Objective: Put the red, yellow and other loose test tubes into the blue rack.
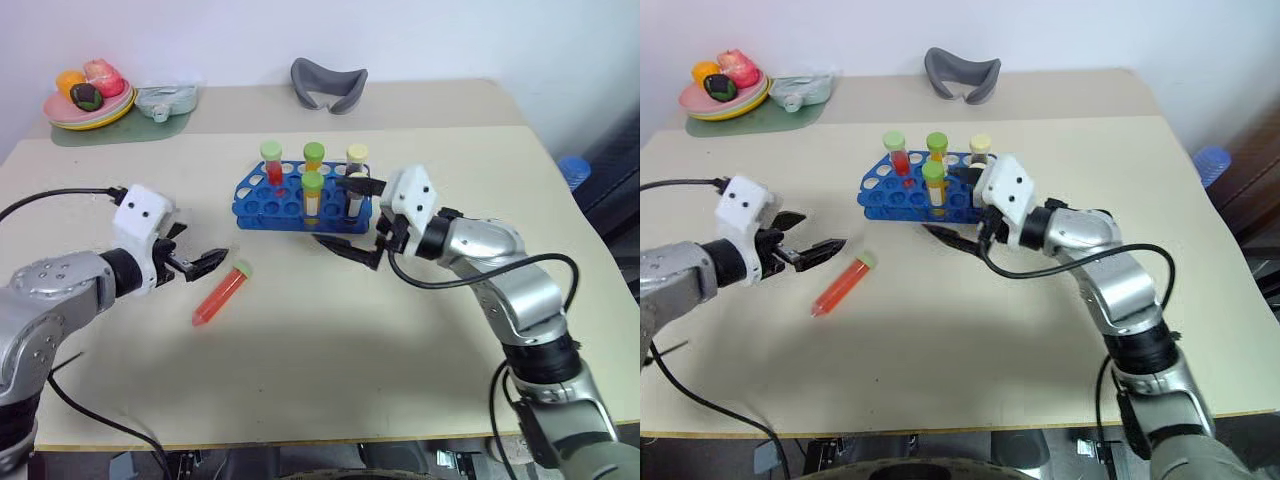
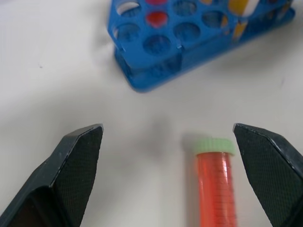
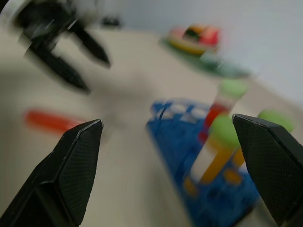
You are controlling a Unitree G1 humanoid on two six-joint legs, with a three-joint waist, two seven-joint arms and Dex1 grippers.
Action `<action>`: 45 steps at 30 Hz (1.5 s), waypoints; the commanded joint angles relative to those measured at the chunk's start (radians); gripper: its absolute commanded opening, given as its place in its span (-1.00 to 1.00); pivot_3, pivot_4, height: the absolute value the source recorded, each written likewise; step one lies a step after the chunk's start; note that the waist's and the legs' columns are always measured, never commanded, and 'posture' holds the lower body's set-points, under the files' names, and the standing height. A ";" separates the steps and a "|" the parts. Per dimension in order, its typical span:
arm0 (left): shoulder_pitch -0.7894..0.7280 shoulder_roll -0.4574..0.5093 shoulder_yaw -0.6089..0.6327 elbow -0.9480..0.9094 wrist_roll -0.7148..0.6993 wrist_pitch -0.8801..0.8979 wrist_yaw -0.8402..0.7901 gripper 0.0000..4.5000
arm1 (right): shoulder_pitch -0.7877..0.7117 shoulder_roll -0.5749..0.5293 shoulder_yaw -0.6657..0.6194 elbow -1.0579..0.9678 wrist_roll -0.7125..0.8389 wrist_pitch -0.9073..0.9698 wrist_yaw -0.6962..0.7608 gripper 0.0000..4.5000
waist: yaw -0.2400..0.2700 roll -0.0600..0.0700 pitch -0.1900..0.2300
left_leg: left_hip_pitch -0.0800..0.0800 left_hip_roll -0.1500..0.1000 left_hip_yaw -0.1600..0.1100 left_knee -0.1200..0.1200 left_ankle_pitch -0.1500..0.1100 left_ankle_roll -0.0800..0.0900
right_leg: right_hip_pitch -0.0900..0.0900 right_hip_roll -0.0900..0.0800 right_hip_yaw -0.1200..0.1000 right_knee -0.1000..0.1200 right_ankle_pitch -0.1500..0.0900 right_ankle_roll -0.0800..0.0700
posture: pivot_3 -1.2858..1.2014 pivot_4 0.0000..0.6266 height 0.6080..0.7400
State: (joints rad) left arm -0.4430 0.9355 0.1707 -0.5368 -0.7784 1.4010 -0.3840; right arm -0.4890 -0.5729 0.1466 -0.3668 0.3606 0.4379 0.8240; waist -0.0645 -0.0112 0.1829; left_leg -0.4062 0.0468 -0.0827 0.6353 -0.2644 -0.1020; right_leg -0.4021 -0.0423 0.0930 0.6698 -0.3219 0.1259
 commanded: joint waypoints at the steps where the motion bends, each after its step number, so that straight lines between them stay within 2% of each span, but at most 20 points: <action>1: -0.158 0.083 -0.160 0.018 -0.044 0.213 0.029 1.00 | 0.019 -0.032 -0.029 -0.071 0.038 0.008 0.044 0.99 | -0.010 0.000 0.000 | 0.000 0.000 0.000 0.000 0.000 0.000 | 0.001 0.000 0.000 -0.001 0.000 0.000 | 0.03 -0.52 1.00; 3: -0.215 0.120 -0.246 0.023 -0.076 0.213 0.040 1.00 | 0.031 -0.044 -0.027 -0.089 0.044 0.019 0.053 0.99 | -0.017 0.000 0.000 | 0.001 0.000 0.001 -0.001 -0.001 0.001 | 0.001 0.000 0.001 -0.001 0.000 0.000 | 0.03 -0.52 1.00; 8: -0.271 0.053 -0.339 0.176 -0.127 0.213 0.161 1.00 | 0.069 -0.047 -0.013 -0.131 0.028 0.014 0.046 0.99 | -0.005 0.000 0.000 | 0.002 0.000 0.001 -0.002 -0.001 0.001 | 0.000 0.000 0.002 -0.001 0.000 0.000 | 0.03 -0.52 1.00; 14: -0.363 0.063 -0.486 0.261 -0.166 0.213 0.179 1.00 | 0.097 -0.023 0.000 -0.179 0.020 0.032 0.007 0.99 | -0.001 -0.002 0.002 | -0.001 -0.001 0.000 0.002 -0.001 0.001 | 0.000 -0.001 0.001 0.000 0.000 0.000 | 0.03 -0.52 1.00; 21: -0.429 0.029 -0.572 0.332 -0.238 0.213 0.226 1.00 | 0.131 -0.009 0.006 -0.219 0.016 0.043 -0.043 0.99 | -0.003 -0.002 0.002 | -0.001 0.000 0.000 0.002 0.000 0.001 | 0.000 -0.001 0.001 0.000 0.000 0.000 | 0.03 -0.52 1.00; 32: -0.431 0.033 -0.600 0.390 -0.335 0.213 0.325 1.00 | 0.135 0.002 0.026 -0.230 0.008 0.037 -0.069 0.99 | -0.005 -0.002 0.001 | -0.001 -0.001 0.000 0.006 -0.001 0.001 | 0.000 0.000 0.001 0.003 0.000 0.000 | 0.03 -0.52 1.00; 35: -0.430 0.028 -0.602 0.397 -0.351 0.213 0.351 0.66 | 0.128 0.012 0.036 -0.227 0.003 0.035 -0.077 1.00 | -0.005 -0.002 0.001 | -0.001 0.000 0.000 0.007 -0.001 0.001 | 0.000 0.000 0.001 0.004 0.000 0.000 | 0.03 -0.52 1.00; 39: -0.432 0.023 -0.594 0.411 -0.364 0.213 0.384 -0.21 | 0.130 0.020 0.044 -0.232 -0.001 0.038 -0.084 1.00 | -0.003 -0.002 0.001 | -0.001 -0.001 0.000 0.008 -0.001 0.002 | 0.001 0.000 0.001 0.004 0.000 0.000 | 0.03 -0.52 1.00; 45: -0.439 0.005 -0.573 0.440 -0.381 0.213 0.431 -0.21 | 0.126 0.022 0.049 -0.232 -0.002 0.039 -0.086 1.00 | -0.003 -0.002 0.001 | -0.001 -0.001 0.000 0.009 -0.001 0.002 | 0.001 0.000 0.001 0.004 0.000 0.000 | 0.03 -0.52 1.00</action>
State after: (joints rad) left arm -0.8768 0.9444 -0.4140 -0.1033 -1.1525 1.6070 0.0328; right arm -0.3472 -0.5601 0.2010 -0.5589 0.3574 0.4879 0.7421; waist -0.0679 -0.0130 0.1842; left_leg -0.4068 0.0462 -0.0825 0.6449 -0.2657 -0.0997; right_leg -0.4008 -0.0426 0.0939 0.6742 -0.3221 0.1261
